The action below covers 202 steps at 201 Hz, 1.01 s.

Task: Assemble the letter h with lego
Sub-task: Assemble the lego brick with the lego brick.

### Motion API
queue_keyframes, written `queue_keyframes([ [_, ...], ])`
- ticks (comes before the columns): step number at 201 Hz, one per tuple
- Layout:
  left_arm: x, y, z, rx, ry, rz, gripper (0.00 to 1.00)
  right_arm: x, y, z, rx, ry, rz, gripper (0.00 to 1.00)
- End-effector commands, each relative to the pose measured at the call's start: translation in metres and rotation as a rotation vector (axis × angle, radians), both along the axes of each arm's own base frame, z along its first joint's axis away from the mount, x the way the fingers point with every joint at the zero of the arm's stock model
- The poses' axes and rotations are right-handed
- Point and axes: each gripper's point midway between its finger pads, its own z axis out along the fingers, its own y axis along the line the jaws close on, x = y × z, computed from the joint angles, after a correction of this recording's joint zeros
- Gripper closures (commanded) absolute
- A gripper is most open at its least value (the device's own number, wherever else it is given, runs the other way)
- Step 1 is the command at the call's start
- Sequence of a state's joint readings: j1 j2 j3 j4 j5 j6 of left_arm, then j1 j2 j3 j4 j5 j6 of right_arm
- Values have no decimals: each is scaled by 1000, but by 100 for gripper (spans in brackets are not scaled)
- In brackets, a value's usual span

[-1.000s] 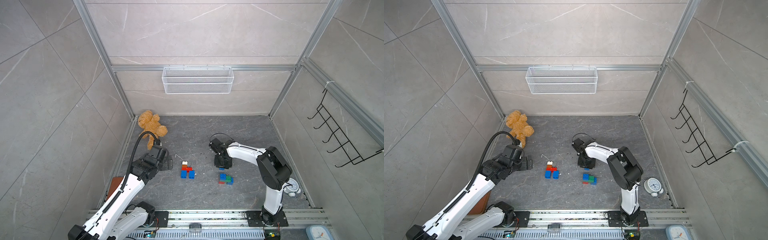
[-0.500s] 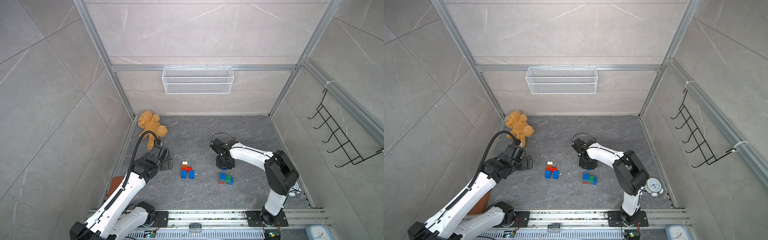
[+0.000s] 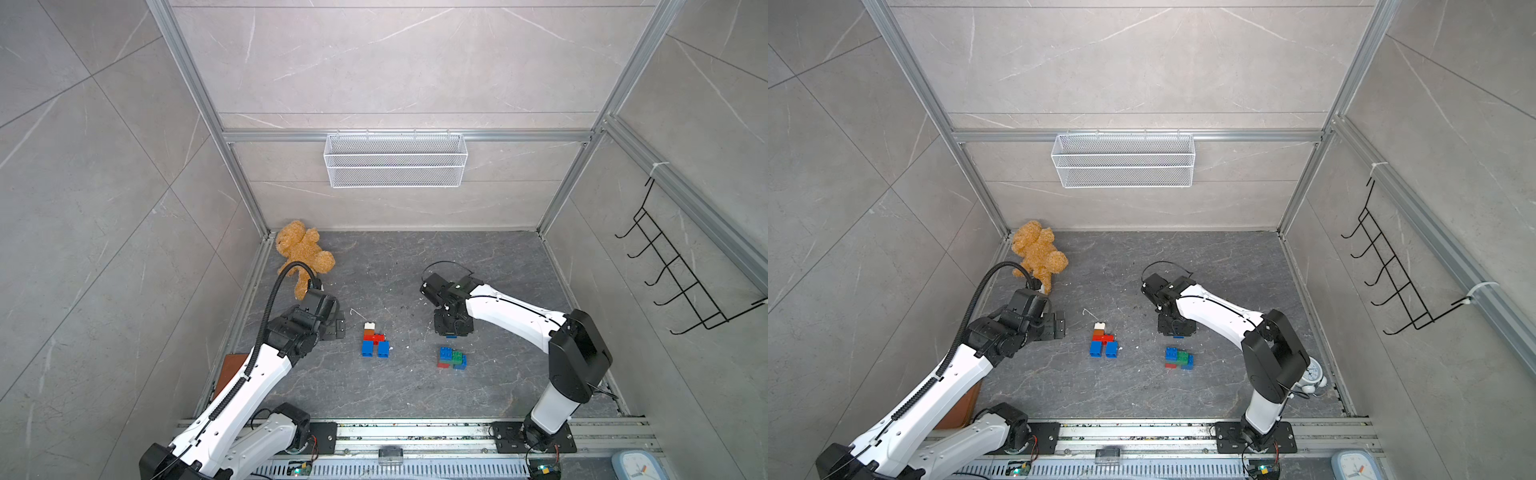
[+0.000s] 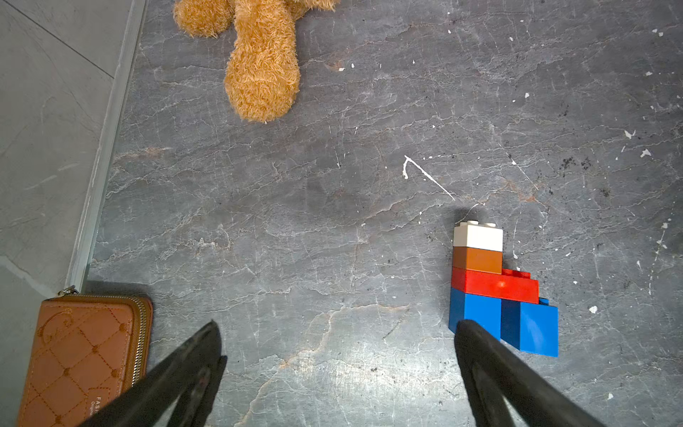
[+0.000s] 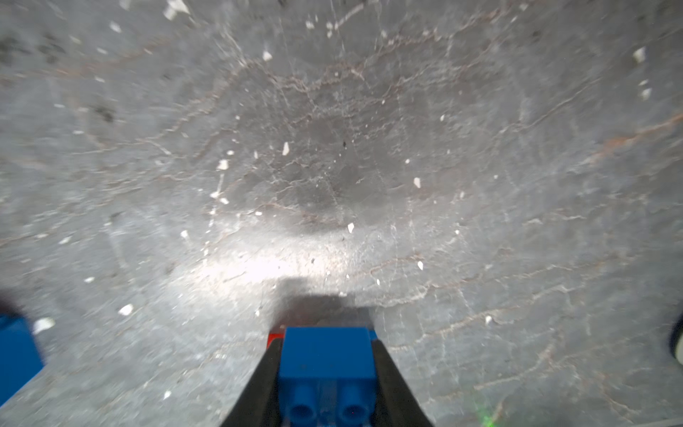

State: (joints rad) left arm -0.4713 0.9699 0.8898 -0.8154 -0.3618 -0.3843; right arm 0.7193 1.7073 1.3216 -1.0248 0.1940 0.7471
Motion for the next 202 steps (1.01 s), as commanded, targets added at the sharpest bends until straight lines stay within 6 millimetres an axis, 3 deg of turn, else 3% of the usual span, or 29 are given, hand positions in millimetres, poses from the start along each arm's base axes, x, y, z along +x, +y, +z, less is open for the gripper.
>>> queue_keyframes([
  [1, 3, 0, 9, 7, -14, -10, 0, -7, -4, 30, 3, -36, 9, 100],
  [42, 0, 1, 13, -3, -37, -11, 0, -37, 20, 40, 98, -20, 33, 100],
  [82, 0, -2, 11, -13, -28, -19, 0, -55, 22, 35, 74, 10, 19, 100],
  [116, 0, -1, 12, -9, -30, -17, 0, -61, 14, 31, 37, 11, -9, 100],
  [151, 0, -2, 11, -13, -26, -22, 0, -69, 23, 13, 73, 62, -8, 100],
  [202, 0, -1, 11, -13, -27, -21, 0, -70, 24, 2, 69, 76, -13, 100],
])
